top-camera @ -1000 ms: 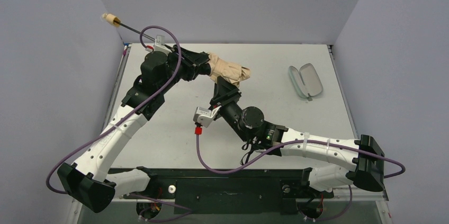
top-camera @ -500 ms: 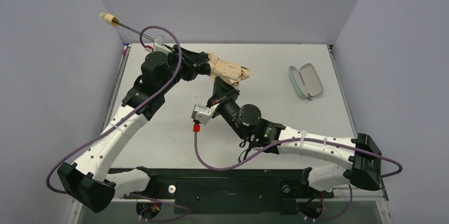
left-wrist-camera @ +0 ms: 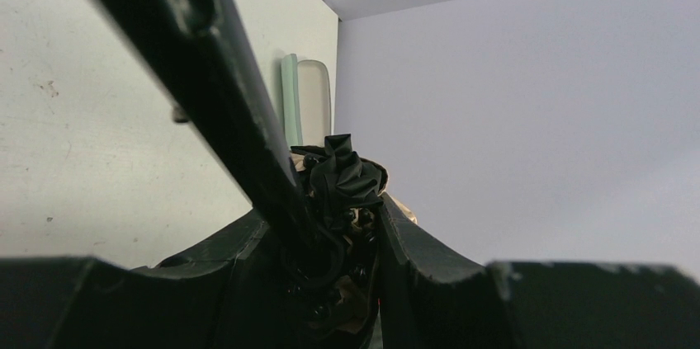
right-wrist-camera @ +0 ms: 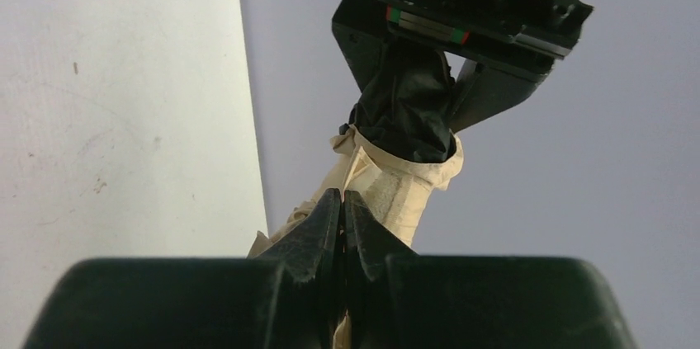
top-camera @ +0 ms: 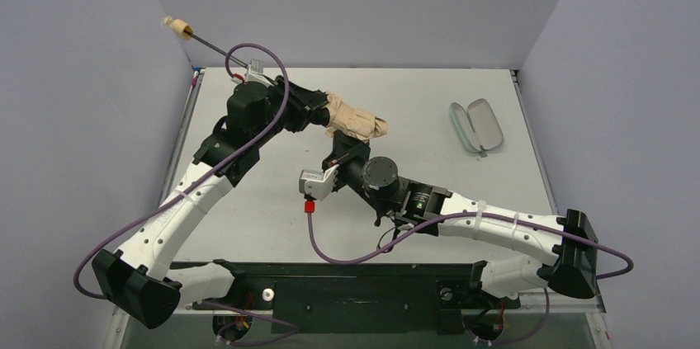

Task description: Open the umbrella

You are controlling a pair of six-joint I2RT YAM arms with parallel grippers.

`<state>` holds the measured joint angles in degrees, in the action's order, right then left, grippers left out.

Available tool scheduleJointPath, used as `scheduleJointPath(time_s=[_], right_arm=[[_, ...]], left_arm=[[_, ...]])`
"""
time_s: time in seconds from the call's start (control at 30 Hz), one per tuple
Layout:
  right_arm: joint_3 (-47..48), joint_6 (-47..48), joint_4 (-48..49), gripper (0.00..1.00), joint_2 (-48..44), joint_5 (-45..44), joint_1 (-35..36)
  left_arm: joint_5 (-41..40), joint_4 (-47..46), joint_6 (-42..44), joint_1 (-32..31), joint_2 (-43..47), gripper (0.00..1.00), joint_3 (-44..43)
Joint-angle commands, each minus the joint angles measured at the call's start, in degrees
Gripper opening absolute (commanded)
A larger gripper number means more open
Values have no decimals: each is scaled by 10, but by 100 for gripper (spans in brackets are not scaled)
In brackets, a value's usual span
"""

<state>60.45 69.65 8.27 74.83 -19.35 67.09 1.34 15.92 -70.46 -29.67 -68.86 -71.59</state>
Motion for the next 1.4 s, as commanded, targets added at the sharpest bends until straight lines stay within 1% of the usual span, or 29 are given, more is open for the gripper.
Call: scheduleJointPath(time_s=[0.0, 0.47, 0.6, 0.7, 0.73, 0.77, 0.8, 0.83, 0.87, 0.9, 0.97, 1.1, 1.17, 1.37], right_arm=[[9, -27, -148, 0, 8, 38, -4], [38, -16, -329, 0, 12, 108, -6], [49, -13, -356, 0, 22, 118, -8], [43, -22, -341, 0, 4, 121, -8], [35, -37, -311, 0, -20, 123, -8], [6, -46, -284, 0, -36, 124, -7], [-16, -63, -208, 1, -74, 123, -6], [-57, -67, -167, 12, -94, 121, -4], [-73, -76, -97, 18, -124, 119, -2], [-96, -79, -67, 28, -136, 113, 1], [-110, -81, 16, 35, -154, 83, 10], [-109, -60, 109, 37, -149, 38, 17], [-102, -47, 135, 37, -138, 30, 17], [-83, -30, 165, 42, -104, 29, 17]], left_arm=[[24, -94, -27, -7, 16, 0, -33], [31, -104, -39, -7, 4, 0, -38], [33, -105, -45, -7, 2, 0, -38], [29, -106, -46, -5, 4, 0, -32], [28, -108, -47, -2, 4, 0, -30], [28, -108, -52, 3, 4, 0, -28], [29, -112, -54, 5, 2, 0, -28], [29, -114, -55, 9, 1, 0, -30], [30, -117, -56, 9, -1, 0, -32], [31, -119, -55, 10, -2, 0, -36], [33, -122, -55, 10, -6, 0, -40], [37, -123, -54, 7, -9, 0, -42], [36, -122, -53, 5, -9, 0, -42], [34, -125, -52, 2, -5, 0, -39]])
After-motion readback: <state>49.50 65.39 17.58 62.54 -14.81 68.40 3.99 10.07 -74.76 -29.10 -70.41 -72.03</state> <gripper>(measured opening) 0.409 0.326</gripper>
